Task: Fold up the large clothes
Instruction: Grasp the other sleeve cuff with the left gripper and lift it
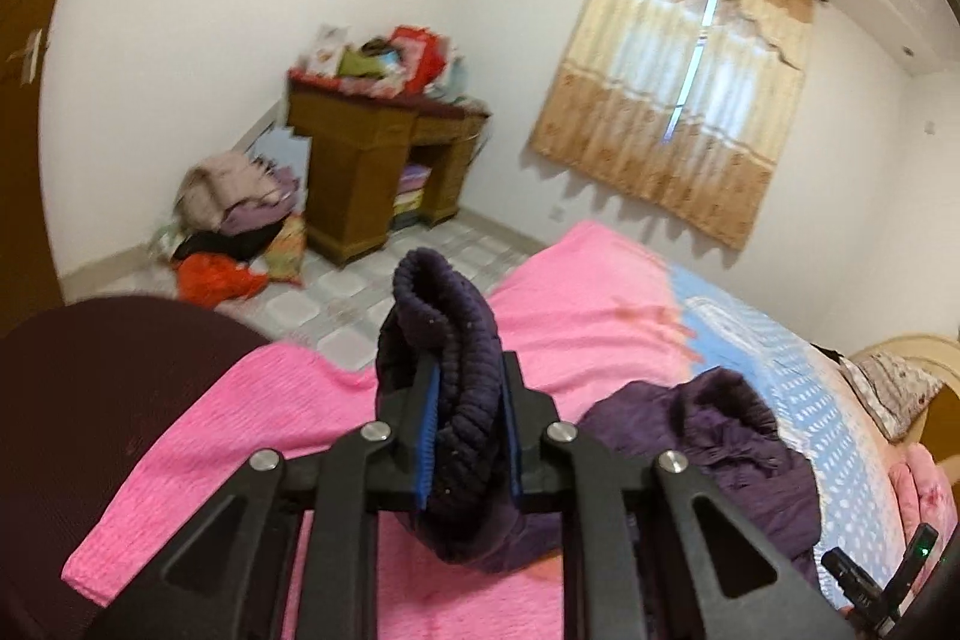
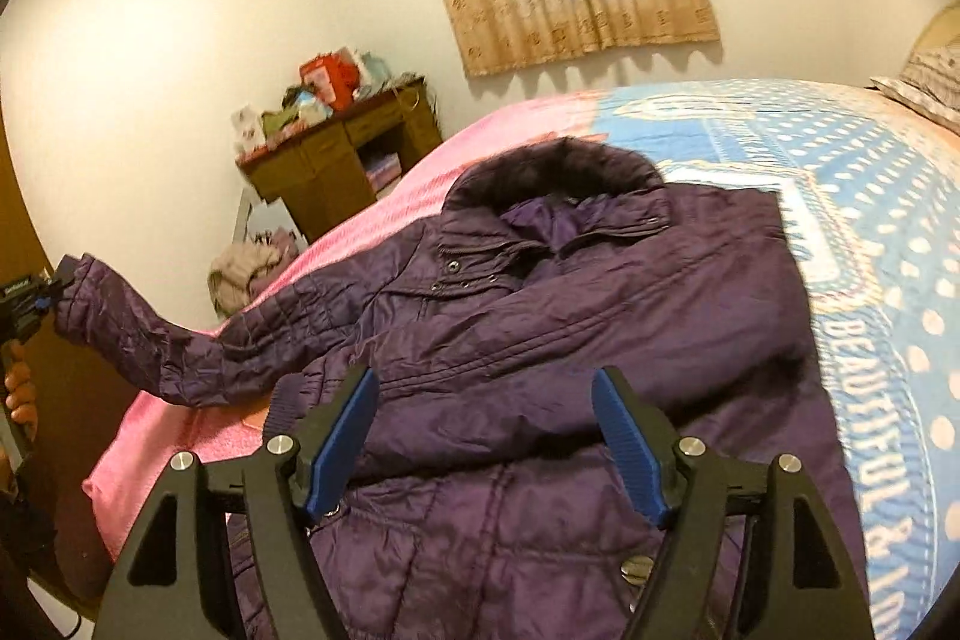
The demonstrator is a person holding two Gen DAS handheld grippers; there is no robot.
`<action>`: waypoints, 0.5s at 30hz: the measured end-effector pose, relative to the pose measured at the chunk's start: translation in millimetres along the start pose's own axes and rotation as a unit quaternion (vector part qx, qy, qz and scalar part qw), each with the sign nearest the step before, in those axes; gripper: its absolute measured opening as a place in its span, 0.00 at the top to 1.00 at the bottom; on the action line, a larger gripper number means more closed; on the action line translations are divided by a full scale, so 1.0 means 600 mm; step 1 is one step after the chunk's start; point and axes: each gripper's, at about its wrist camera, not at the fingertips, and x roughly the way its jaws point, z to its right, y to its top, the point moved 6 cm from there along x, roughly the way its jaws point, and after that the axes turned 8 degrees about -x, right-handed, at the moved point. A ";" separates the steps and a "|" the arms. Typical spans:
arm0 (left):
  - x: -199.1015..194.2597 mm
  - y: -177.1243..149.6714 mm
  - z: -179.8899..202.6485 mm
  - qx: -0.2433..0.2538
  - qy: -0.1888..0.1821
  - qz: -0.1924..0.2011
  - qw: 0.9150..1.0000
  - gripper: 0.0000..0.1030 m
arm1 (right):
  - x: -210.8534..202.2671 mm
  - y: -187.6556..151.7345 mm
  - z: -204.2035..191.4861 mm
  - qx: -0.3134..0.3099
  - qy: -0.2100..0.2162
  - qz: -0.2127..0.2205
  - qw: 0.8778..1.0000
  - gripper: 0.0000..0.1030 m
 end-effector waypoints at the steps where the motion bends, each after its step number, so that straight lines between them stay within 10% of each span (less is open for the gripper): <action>1: 0.000 0.004 0.014 0.005 -0.003 0.003 1.000 0.83 | -0.006 -0.003 0.004 0.003 0.001 0.002 1.000 0.28; 15: -0.040 0.023 0.303 0.140 -0.114 0.075 0.981 0.84 | -0.054 -0.027 0.069 0.050 -0.002 0.028 0.998 0.28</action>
